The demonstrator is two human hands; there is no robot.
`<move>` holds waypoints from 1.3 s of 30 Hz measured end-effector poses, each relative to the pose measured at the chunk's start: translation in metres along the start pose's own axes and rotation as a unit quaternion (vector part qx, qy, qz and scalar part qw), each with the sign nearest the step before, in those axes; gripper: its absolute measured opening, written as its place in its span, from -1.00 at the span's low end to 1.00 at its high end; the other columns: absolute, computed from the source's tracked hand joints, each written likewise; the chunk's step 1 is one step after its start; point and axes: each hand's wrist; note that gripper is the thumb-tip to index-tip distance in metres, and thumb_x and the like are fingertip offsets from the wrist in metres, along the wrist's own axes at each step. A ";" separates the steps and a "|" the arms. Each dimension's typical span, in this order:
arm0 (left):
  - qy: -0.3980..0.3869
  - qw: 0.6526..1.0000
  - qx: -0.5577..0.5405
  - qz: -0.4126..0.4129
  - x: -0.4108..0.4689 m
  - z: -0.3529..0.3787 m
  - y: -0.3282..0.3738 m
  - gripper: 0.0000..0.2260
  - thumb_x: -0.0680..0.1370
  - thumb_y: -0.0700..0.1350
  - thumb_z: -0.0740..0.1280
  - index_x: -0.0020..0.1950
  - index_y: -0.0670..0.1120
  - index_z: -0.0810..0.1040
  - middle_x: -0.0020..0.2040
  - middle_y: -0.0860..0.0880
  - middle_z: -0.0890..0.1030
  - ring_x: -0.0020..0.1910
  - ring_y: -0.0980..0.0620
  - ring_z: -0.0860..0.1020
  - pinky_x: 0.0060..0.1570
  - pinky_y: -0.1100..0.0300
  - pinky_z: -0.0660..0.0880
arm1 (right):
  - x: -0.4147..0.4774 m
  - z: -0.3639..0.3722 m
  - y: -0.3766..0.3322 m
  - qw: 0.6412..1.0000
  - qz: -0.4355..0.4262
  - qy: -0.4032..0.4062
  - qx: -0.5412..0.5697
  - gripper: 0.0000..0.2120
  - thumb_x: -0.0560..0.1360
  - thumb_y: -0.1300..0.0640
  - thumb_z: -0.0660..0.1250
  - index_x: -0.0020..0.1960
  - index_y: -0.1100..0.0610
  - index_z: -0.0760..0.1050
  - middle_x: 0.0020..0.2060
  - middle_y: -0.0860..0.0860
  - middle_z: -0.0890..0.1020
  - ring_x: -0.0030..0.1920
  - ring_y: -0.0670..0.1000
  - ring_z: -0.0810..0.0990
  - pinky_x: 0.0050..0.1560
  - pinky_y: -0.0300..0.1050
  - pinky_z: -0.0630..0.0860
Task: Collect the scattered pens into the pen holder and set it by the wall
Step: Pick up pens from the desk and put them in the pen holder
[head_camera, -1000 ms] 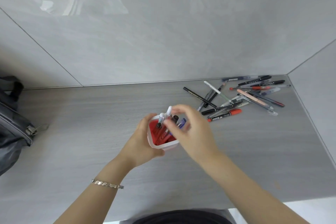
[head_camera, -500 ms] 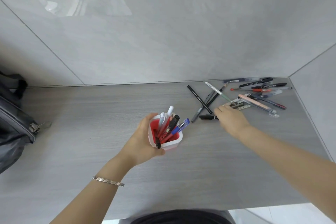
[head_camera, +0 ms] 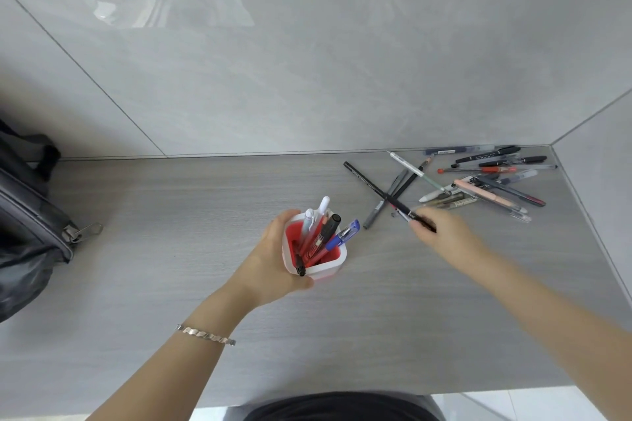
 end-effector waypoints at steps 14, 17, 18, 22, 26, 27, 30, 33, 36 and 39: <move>0.250 0.809 0.309 0.432 -0.004 -0.006 0.043 -0.82 0.51 0.00 0.30 0.04 -0.05 0.51 -0.05 0.00 0.68 0.04 0.06 0.53 0.06 0.15 0.40 | -0.082 -0.022 -0.121 0.907 0.012 -0.135 0.399 -0.90 0.50 0.22 0.27 -0.10 0.16 0.57 -0.58 -0.02 0.46 -0.67 -0.14 0.36 -0.67 -0.37 0.28; 0.261 0.783 0.354 0.440 -0.008 -0.006 0.033 -0.86 0.57 -0.03 0.20 0.01 -0.03 0.50 -0.15 0.03 0.68 -0.01 0.05 0.52 0.01 0.14 0.38 | -0.079 -0.022 -0.122 0.896 0.032 -0.082 0.436 -0.82 0.53 0.18 0.21 -0.17 0.13 0.56 -0.56 -0.03 0.53 -0.59 -0.08 0.50 -0.53 -0.34 0.44; 0.262 0.802 0.349 0.407 -0.009 -0.007 0.030 -0.87 0.57 -0.02 0.19 0.03 -0.01 0.48 -0.16 0.04 0.69 -0.01 0.07 0.50 0.01 0.16 0.35 | -0.075 -0.023 -0.119 0.887 0.040 -0.041 0.458 -0.78 0.54 0.17 0.19 -0.21 0.10 0.56 -0.55 -0.02 0.56 -0.50 -0.07 0.54 -0.42 -0.32 0.46; 0.233 0.957 0.028 0.169 -0.022 -0.007 0.033 -0.88 0.54 -0.02 0.15 -0.04 0.17 0.45 -0.08 0.14 0.64 -0.02 0.13 0.46 0.02 0.28 0.35 | -0.061 -0.022 -0.106 0.889 0.003 0.113 0.444 -0.77 0.54 0.17 0.21 -0.22 -0.02 0.55 -0.53 -0.16 0.53 -0.49 -0.25 0.42 -0.30 -0.31 0.28; 0.208 0.958 -0.154 0.124 -0.021 -0.001 0.034 -0.68 0.54 -0.25 0.21 -0.10 0.23 0.43 -0.06 0.14 0.61 -0.12 0.09 0.61 -0.01 0.24 0.51 | -0.060 0.010 -0.115 0.914 -0.112 0.083 0.381 -0.83 0.50 0.13 0.25 -0.23 -0.08 0.48 -0.49 -0.21 0.53 -0.45 -0.21 0.45 -0.36 -0.44 0.34; 0.193 0.962 -0.148 0.126 -0.020 0.000 0.034 -0.69 0.53 -0.28 0.23 -0.08 0.19 0.42 -0.07 0.14 0.61 -0.11 0.09 0.61 -0.01 0.23 0.53 | -0.058 0.020 -0.117 0.927 -0.118 0.066 0.349 -0.82 0.51 0.09 0.23 -0.25 -0.09 0.46 -0.45 -0.18 0.53 -0.41 -0.19 0.49 -0.32 -0.41 0.37; 0.160 0.971 -0.142 0.105 -0.015 0.007 0.032 -0.68 0.50 -0.31 0.26 -0.08 0.15 0.37 -0.16 0.19 0.60 -0.06 0.12 0.61 -0.03 0.27 0.53 | -0.053 0.042 -0.116 0.962 -0.139 0.074 0.221 -0.78 0.50 -0.08 0.15 -0.29 -0.11 0.43 -0.35 -0.03 0.45 -0.38 -0.09 0.45 -0.27 -0.24 0.34; 0.204 0.962 -0.157 0.093 -0.015 0.007 0.032 -0.64 0.48 -0.27 0.31 -0.08 0.21 0.34 -0.13 0.12 0.61 -0.09 0.14 0.61 -0.08 0.38 0.52 | -0.051 0.044 -0.115 0.954 -0.137 0.143 0.224 -0.95 0.48 0.12 0.30 -0.06 0.05 0.50 -0.22 -0.05 0.52 -0.28 -0.08 0.49 -0.18 -0.21 0.46; 0.221 0.961 -0.108 0.125 -0.017 0.003 0.029 -0.50 0.49 -0.22 0.33 0.01 0.43 0.30 -0.10 0.21 0.58 -0.12 0.25 0.59 -0.13 0.50 0.46 | -0.048 0.046 -0.112 0.949 -0.150 0.188 0.205 -0.73 0.43 0.20 0.36 0.04 -0.06 0.41 -0.19 -0.08 0.58 -0.21 -0.11 0.49 -0.15 -0.23 0.45; 0.243 0.953 0.039 0.178 -0.014 0.006 0.018 -0.57 0.48 -0.22 0.34 0.12 0.30 0.40 -0.06 0.28 0.54 -0.03 0.19 0.54 -0.07 0.34 0.47 | -0.043 0.060 -0.100 0.941 -0.229 0.243 0.052 -0.85 0.42 0.14 0.34 -0.02 -0.01 0.50 -0.24 -0.02 0.68 -0.18 -0.08 0.43 -0.13 -0.22 0.41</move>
Point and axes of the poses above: each hand's wrist, its own x-axis towards the middle knuckle, its own z-axis out of the palm, y = z × x
